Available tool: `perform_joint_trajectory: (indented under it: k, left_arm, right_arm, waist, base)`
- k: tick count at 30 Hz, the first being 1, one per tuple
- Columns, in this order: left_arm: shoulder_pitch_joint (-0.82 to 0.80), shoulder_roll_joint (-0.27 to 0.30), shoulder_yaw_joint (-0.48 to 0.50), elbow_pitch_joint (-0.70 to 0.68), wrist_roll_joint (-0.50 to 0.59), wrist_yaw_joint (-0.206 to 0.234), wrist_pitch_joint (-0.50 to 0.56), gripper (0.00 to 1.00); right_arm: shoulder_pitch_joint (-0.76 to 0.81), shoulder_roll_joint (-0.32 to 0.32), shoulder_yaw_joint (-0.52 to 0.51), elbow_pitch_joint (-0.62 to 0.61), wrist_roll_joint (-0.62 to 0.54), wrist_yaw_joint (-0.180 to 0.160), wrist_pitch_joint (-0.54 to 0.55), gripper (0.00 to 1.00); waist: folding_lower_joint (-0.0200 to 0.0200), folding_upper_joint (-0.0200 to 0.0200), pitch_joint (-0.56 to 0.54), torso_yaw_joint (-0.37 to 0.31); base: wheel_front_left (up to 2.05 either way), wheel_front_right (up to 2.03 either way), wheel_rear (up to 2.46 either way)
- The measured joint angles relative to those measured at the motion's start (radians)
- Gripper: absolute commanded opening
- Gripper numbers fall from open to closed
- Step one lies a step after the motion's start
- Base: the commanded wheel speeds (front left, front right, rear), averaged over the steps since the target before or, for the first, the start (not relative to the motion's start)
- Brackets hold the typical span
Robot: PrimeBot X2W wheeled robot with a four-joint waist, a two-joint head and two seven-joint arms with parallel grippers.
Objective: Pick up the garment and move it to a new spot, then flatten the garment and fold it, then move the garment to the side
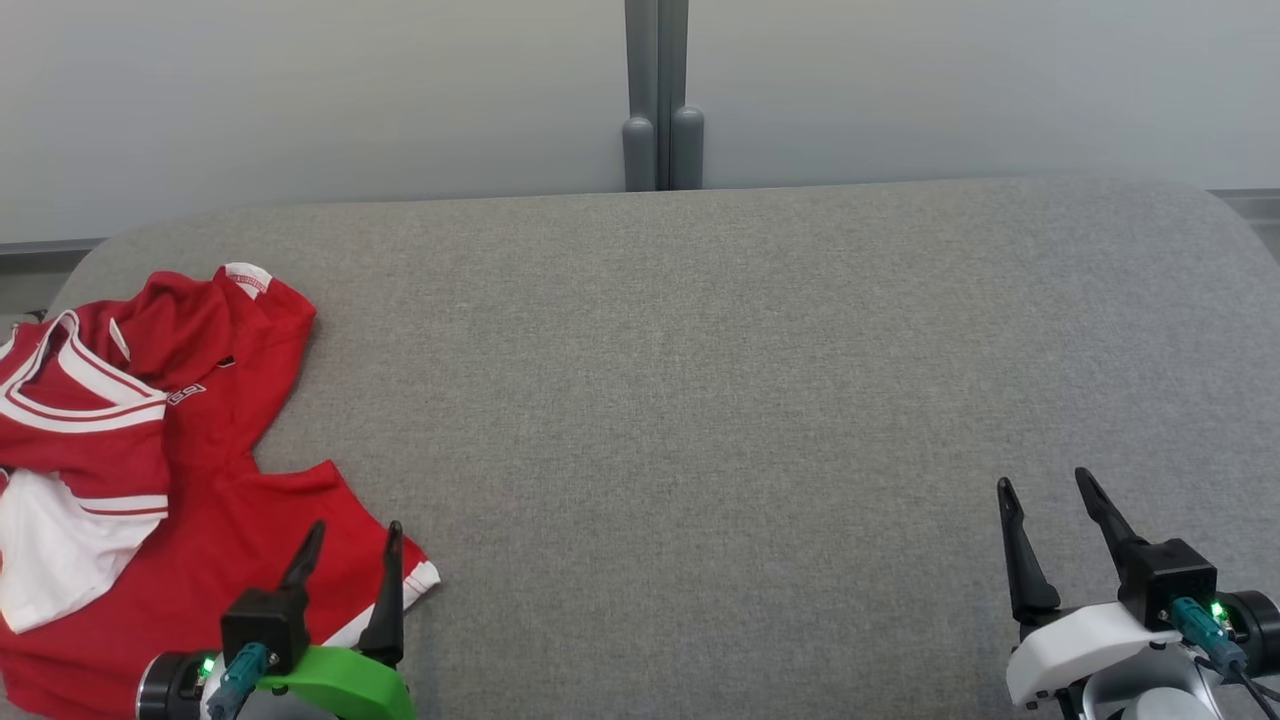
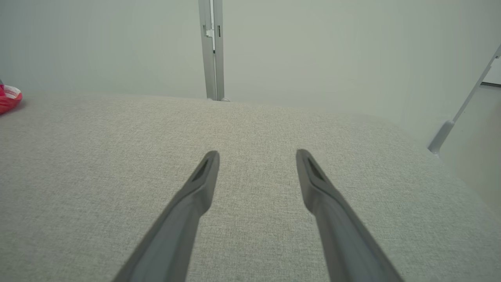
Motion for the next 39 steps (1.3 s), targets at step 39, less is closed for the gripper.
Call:
perform_joint_trajectory:
  k: [39]
  left_arm:
    - [-0.013,-0.019,0.016,0.032,0.020,-0.006,-0.008,1.00]
  right_arm:
    - [0.021,0.011,0.077,0.010,-0.008,0.000,-0.008,1.00]
  waist:
    - [0.0000,0.0000,-0.008,0.116]
  base:
    - [0.00,0.00,0.00]
